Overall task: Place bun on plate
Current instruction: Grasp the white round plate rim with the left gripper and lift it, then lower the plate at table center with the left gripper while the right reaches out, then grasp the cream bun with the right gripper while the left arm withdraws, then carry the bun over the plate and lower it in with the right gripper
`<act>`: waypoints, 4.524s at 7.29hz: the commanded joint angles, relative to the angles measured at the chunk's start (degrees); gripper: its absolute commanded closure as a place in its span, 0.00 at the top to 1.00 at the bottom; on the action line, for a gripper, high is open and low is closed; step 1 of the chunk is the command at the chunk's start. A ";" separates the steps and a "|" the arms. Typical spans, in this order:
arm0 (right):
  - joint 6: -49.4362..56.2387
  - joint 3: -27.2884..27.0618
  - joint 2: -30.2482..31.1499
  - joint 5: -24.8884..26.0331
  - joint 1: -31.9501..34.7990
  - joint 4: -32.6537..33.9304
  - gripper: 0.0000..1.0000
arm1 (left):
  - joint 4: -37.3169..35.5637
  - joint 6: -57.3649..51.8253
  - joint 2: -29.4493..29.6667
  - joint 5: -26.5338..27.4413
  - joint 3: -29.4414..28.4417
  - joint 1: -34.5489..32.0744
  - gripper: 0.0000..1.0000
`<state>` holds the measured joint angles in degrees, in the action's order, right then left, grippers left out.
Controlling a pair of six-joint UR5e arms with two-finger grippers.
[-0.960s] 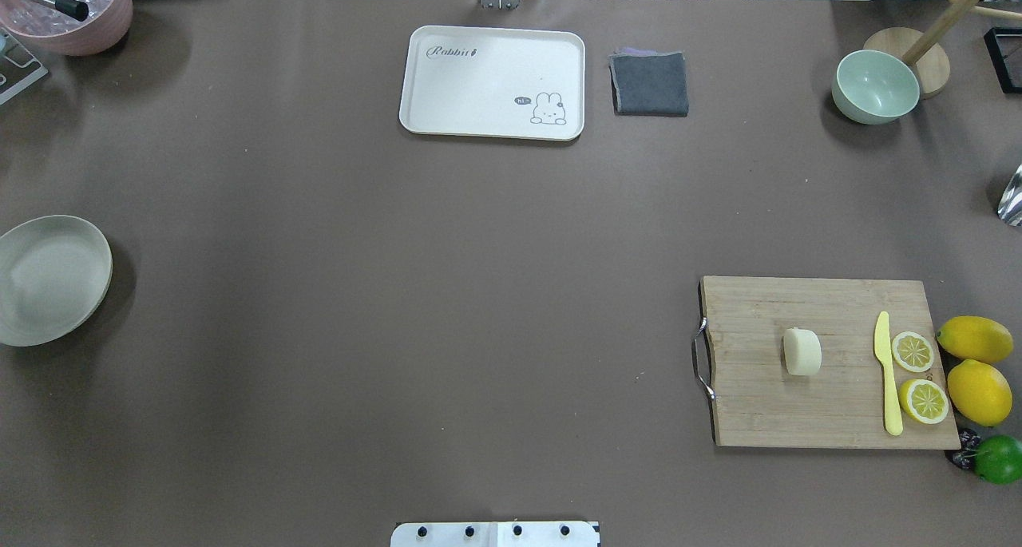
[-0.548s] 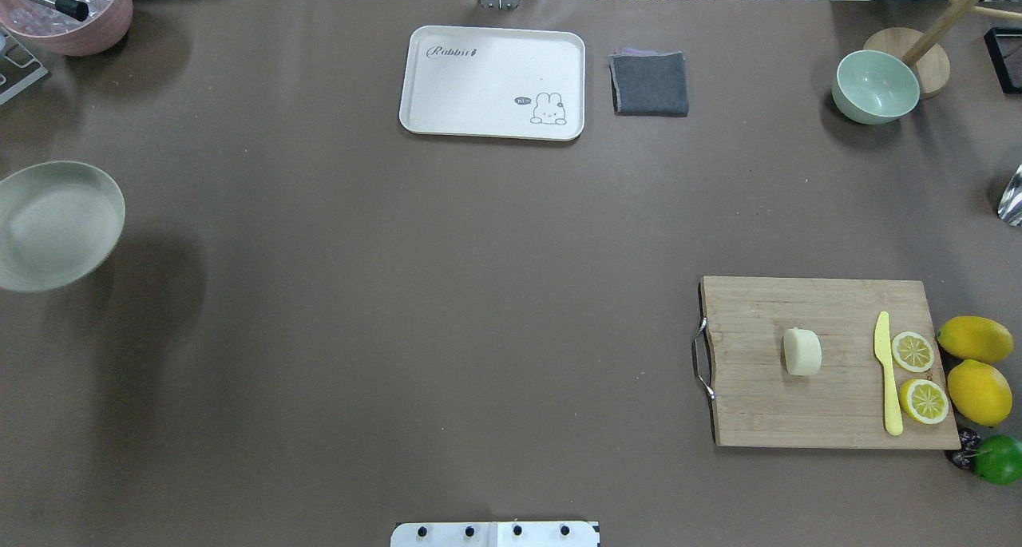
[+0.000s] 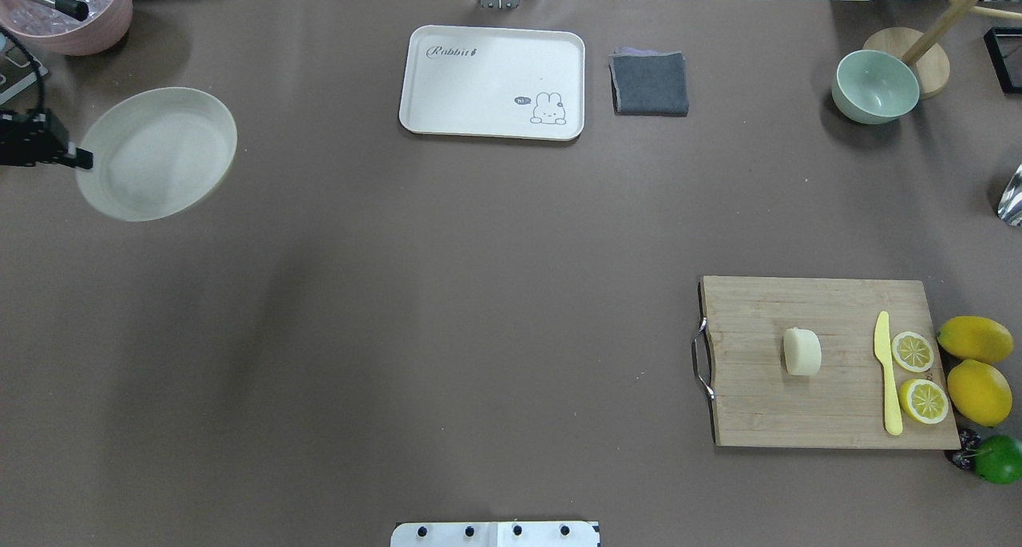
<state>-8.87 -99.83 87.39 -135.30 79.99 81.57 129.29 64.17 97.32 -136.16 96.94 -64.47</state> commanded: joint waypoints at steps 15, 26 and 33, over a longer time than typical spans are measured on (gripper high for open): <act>-48.78 -14.61 5.23 19.26 -39.63 -7.83 1.00 | -15.65 30.75 24.23 42.12 -1.06 37.23 0.98; -52.21 -18.21 2.11 20.54 -41.94 -6.87 0.00 | -15.82 23.66 20.21 37.56 3.59 29.85 0.98; -55.46 -0.57 -36.66 30.78 -50.97 14.15 0.00 | -10.31 4.82 5.87 31.74 7.12 17.27 0.98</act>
<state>-64.19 -105.32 55.38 -106.81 30.65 95.65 116.57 69.27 104.35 -104.92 104.02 -46.63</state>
